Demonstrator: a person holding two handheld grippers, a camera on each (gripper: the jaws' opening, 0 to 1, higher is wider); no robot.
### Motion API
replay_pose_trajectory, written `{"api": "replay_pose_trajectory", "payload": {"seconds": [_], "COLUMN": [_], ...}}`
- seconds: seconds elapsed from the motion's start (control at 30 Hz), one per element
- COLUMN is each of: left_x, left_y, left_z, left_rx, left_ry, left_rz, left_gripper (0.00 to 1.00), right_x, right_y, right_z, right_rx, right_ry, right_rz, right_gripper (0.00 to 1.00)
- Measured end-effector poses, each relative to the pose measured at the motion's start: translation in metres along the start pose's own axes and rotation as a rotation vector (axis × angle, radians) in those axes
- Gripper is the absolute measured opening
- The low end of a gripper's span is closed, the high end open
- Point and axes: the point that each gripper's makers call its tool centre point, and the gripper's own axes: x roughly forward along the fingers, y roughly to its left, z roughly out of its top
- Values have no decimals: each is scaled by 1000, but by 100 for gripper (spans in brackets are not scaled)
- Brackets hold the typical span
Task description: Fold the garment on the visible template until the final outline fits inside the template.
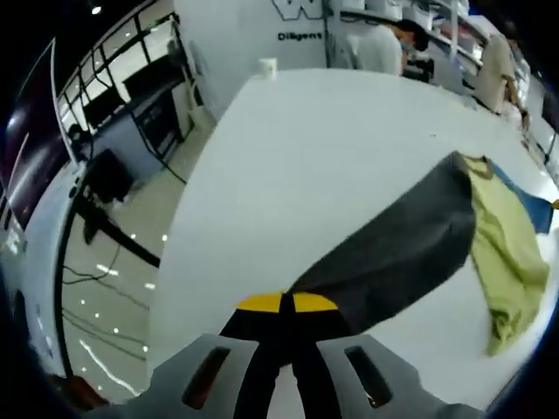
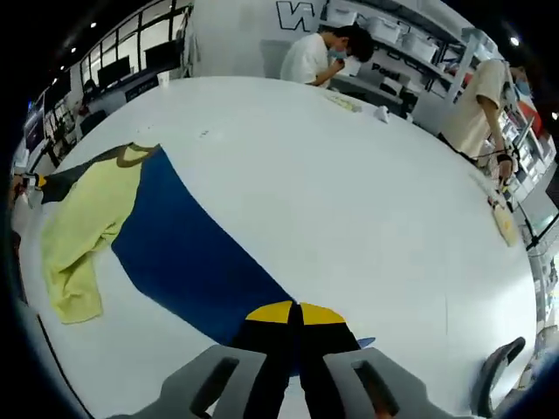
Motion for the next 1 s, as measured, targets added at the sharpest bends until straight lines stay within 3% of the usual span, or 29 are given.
{"api": "replay_pose_trajectory", "payload": {"seconds": [0.5,0.63,0.7,0.77,0.8,0.83,1.0], "left_x": [9,9,9,8,3,-2,-13], "left_y": [6,4,5,6,11,24,41], "left_z": [-5,-6,-6,-5,-2,0,4], "left_rx": [-20,-29,-37,-43,-60,-97,-154], "left_ry": [15,23,23,22,14,14,-7], "left_rz": [1,3,0,2,35,114,195], "left_gripper": [1,13,21,21,20,20,21], "right_x": [-4,-4,-5,-5,-5,-6,-7], "right_y": [6,6,2,-1,-2,-4,-10], "right_z": [-12,-12,-13,-13,-12,-11,-10], "right_rx": [9,5,2,5,6,8,-6], "right_ry": [21,24,33,42,43,45,61], "right_rz": [2,3,-10,-14,-12,-2,-15], "right_gripper": [0,0,9,13,12,11,11]}}
